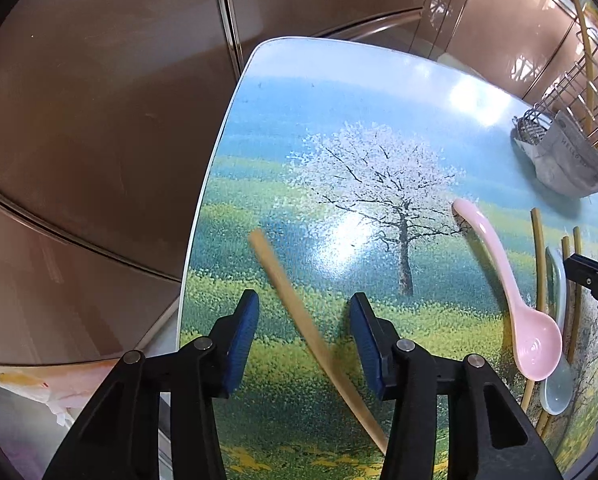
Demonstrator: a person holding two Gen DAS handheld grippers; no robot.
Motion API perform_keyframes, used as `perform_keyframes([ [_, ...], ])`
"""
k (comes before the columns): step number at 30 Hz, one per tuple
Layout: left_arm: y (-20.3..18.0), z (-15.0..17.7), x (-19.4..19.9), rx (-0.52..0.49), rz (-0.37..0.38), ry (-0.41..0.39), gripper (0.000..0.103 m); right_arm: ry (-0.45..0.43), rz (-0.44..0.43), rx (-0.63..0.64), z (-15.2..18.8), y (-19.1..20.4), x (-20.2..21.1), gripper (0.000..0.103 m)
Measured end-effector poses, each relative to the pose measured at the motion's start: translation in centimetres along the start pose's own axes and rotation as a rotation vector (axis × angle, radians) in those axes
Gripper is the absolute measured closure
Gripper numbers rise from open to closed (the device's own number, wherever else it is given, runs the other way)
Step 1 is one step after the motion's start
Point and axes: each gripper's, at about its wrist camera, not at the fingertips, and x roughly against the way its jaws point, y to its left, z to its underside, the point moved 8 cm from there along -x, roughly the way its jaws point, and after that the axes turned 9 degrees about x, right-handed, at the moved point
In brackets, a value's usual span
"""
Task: Organize utensils
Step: 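Close the left tool on a chopstick while the right tool grasps another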
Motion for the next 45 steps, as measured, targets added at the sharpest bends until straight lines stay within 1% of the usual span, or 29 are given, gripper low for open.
perform_keyframes([
  [3,-0.1,-0.4,-0.3,-0.008,-0.003,0.019,0.058,0.003,-0.001,-0.010,0.2,-0.3,-0.1,0.092],
  [7,0.0,-0.9,-0.5,-0.010,0.000,0.025,0.065,0.003,-0.004,-0.017,0.6,-0.3,0.1,0.092],
  [8,0.0,-0.8,-0.2,-0.005,0.006,0.024,0.067,0.002,-0.006,-0.017,0.7,-0.3,0.3,0.092],
  [9,0.2,-0.7,0.0,0.005,0.020,0.024,0.072,0.000,-0.008,-0.020,1.0,-0.5,0.6,0.092],
  [10,0.3,-0.8,0.2,0.023,0.056,0.026,0.074,-0.002,-0.010,-0.022,1.3,-0.5,0.8,0.092],
  [11,0.5,-0.7,0.4,0.034,0.069,0.025,0.074,-0.003,-0.010,-0.021,1.2,-0.4,0.7,0.092],
  [14,1.4,-1.0,1.6,0.061,0.088,-0.017,0.074,-0.007,-0.013,-0.019,1.3,-0.6,0.8,0.092],
  [16,1.9,-1.2,2.4,0.076,0.102,-0.028,0.071,-0.010,-0.018,-0.021,1.4,-0.6,0.8,0.092],
  [18,1.9,-1.1,2.5,0.086,0.083,-0.025,0.070,-0.016,-0.024,-0.024,1.2,-0.5,0.7,0.092],
  [23,1.3,0.0,1.1,0.106,0.081,0.042,0.070,-0.017,-0.028,-0.025,1.2,-0.6,0.8,0.092],
  [25,1.0,0.0,0.6,0.110,0.076,0.058,0.070,-0.014,-0.028,-0.023,1.2,-0.6,0.8,0.092],
  [27,0.4,-0.1,0.3,0.105,0.069,0.072,0.070,-0.011,-0.026,-0.019,1.2,-0.6,0.8,0.092],
  [32,-1.0,-1.1,-0.3,0.073,0.023,0.096,0.071,-0.008,-0.022,-0.014,1.0,-0.4,0.7,0.092],
  [35,-1.6,-1.7,-0.6,0.049,0.018,0.122,0.072,-0.007,-0.023,-0.016,1.0,-0.3,0.6,0.092],
  [38,-2.2,-2.4,-0.9,0.015,0.011,0.135,0.082,-0.007,-0.024,-0.017,1.0,-0.4,0.6,0.093],
  [40,-2.4,-2.9,-1.1,0.004,0.001,0.132,0.091,-0.008,-0.027,-0.023,1.0,-0.4,0.6,0.093],
  [43,-2.9,-3.2,-1.3,-0.015,0.004,0.119,0.094,-0.009,-0.025,-0.027,1.0,-0.6,0.6,0.093],
  [45,-3.0,-3.0,-1.4,-0.010,0.002,0.108,0.095,-0.011,-0.018,-0.029,1.0,-0.6,0.6,0.094],
])
